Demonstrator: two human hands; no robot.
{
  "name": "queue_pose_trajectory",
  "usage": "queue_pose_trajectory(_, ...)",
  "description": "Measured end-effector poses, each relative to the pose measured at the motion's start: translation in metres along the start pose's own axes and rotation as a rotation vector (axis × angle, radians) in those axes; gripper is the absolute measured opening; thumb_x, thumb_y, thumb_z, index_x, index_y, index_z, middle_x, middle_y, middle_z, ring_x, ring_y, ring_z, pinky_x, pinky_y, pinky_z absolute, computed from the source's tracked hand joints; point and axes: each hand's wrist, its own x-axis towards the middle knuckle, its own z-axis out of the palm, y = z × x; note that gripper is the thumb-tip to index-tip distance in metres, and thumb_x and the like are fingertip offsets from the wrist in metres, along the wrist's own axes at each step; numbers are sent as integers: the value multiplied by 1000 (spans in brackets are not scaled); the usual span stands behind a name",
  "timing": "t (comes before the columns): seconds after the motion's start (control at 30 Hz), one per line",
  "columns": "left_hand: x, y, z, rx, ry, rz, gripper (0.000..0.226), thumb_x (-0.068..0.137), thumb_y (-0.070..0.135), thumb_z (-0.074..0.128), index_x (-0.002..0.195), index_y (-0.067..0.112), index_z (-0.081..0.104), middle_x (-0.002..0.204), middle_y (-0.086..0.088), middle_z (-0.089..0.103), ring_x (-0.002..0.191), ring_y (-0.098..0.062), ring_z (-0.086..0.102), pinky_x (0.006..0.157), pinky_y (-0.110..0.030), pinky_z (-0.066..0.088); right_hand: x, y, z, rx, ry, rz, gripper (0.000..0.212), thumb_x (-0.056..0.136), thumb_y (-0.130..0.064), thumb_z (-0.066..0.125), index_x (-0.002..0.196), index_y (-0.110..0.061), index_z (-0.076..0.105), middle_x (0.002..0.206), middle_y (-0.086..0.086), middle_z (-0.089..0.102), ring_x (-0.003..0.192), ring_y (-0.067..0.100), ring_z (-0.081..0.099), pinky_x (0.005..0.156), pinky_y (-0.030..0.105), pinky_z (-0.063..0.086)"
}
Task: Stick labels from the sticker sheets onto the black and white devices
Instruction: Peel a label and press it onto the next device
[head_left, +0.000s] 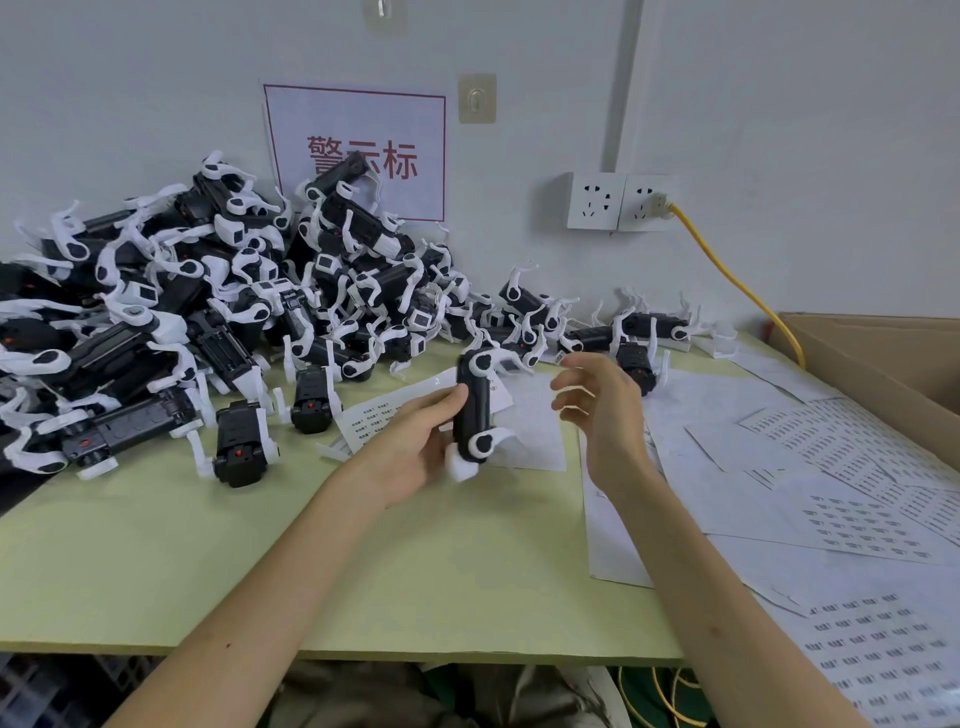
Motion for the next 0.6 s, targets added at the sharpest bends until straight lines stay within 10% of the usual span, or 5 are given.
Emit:
queue_pose_trajectory(0.1, 1, -1, 0, -11, 12, 68, 50, 94, 27, 60, 137, 1, 60, 133, -16, 67, 107, -29, 66, 100, -39, 48, -2, 1, 4, -39, -135, 24, 12, 89, -11, 59, 82, -11, 68, 71, 4, 66, 58, 16, 57, 58, 27, 42)
queue_pose_trajectory(0.37, 4, -3, -2, 40, 51, 190, 26, 99, 13, 60, 124, 8, 67, 116, -12, 73, 102, -30, 69, 85, -34, 57, -12, 8, 14, -340, -378, -122, 17, 96, -8, 65, 82, -16, 70, 86, -5, 69, 82, 17, 67, 62, 11, 43)
queue_pose_trajectory(0.6, 3, -5, 0, 73, 33, 208, 52, 84, 23, 72, 132, 4, 61, 123, -17, 71, 111, -35, 70, 95, -41, 56, -16, 8, 16, -423, -389, -185, 14, 98, -9, 64, 85, -12, 68, 89, 3, 67, 75, 14, 65, 69, 14, 47)
